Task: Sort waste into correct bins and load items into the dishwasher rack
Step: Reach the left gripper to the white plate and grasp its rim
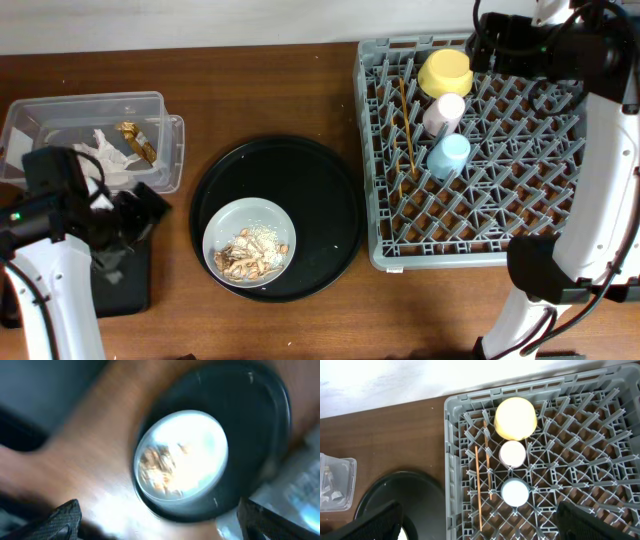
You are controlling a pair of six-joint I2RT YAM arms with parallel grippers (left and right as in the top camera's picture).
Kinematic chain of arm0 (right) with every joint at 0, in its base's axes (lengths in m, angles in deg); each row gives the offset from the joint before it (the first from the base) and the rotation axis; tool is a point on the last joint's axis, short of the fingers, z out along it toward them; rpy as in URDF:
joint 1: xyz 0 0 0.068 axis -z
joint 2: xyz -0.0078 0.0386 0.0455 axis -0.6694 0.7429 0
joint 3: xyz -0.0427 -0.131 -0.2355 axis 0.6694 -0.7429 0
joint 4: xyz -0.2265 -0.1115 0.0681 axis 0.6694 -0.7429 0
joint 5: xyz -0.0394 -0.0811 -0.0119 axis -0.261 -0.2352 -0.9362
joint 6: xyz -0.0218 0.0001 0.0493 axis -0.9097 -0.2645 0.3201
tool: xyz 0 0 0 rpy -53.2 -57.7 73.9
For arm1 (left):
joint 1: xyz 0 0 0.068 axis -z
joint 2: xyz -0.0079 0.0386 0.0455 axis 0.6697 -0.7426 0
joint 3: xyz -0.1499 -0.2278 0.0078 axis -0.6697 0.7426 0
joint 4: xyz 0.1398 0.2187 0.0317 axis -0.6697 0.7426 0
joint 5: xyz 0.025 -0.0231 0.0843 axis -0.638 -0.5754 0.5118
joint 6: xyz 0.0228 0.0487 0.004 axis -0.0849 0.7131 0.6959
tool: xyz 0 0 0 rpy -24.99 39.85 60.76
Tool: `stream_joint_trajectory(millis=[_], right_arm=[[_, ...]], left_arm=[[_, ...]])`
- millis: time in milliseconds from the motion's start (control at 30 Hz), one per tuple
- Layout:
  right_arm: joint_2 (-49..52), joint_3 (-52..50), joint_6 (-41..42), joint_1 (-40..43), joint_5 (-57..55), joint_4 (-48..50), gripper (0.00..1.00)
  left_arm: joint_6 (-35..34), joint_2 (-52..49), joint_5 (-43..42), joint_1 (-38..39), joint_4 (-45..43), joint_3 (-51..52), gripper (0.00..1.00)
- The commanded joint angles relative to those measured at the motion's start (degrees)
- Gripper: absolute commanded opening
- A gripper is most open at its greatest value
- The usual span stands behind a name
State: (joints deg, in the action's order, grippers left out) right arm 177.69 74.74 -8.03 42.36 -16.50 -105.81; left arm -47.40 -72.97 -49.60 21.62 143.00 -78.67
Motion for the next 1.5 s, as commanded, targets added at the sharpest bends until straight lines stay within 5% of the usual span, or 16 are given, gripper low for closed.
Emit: stream_joint_trajectory(millis=[0, 100, 167, 367, 433, 500, 600, 833, 1167, 1333, 1467], right_arm=[[-0.11, 0.42, -0.79, 0.07, 0.11, -0.35, 0.98], [-0.11, 0.42, -0.79, 0.07, 0.11, -0.35, 0.98], [-0.11, 0.42, -0.79, 0.07, 0.11, -0.33, 0.98], [-0.11, 0.42, -0.79, 0.07, 0.11, -0.33, 0.98], [-0.11, 0.42, -0.79, 0.07, 0.11, -0.33, 0.98], [-0.11, 0.42, -0.79, 0.07, 0.11, -0.33, 0.98], [-0.11, 0.42, -0.79, 0.07, 0.11, -0.33, 0.98], [-0.11, 0.42, -0.79, 0.07, 0.11, -0.33, 0.98], [-0.11, 0.42, -0.79, 0.07, 0.11, -0.33, 0.98], [-0.11, 0.42, -0.79, 0.07, 0.11, -0.35, 0.98], [-0.11, 0.42, -0.79, 0.07, 0.11, -0.33, 0.98]], left_arm=[[12.72, 0.13, -18.99, 7.08, 4.87, -0.46, 0.99], [9.46, 0.13, -14.05, 26.08, 1.90, -0.46, 0.99], [-3.74, 0.13, 4.85, 39.91, -0.74, -0.46, 0.93], [-4.44, -2.08, 12.79, 56.48, -9.75, -0.24, 0.93], [-12.90, -10.38, 25.88, 64.04, -8.04, -0.24, 0.93], [-17.22, -17.94, 27.76, 64.78, -9.03, -0.24, 0.66], [-17.25, -26.53, 28.15, 64.78, -16.70, -0.24, 0.54], [-17.22, -30.64, 25.27, 54.60, -22.86, -0.24, 0.48], [-17.46, -39.76, 25.51, 54.45, -26.71, -0.24, 0.32], [-17.42, -39.74, 25.49, 54.55, -26.38, -0.26, 0.01], [-17.42, -39.63, 25.49, 54.55, -21.79, -1.68, 0.01]])
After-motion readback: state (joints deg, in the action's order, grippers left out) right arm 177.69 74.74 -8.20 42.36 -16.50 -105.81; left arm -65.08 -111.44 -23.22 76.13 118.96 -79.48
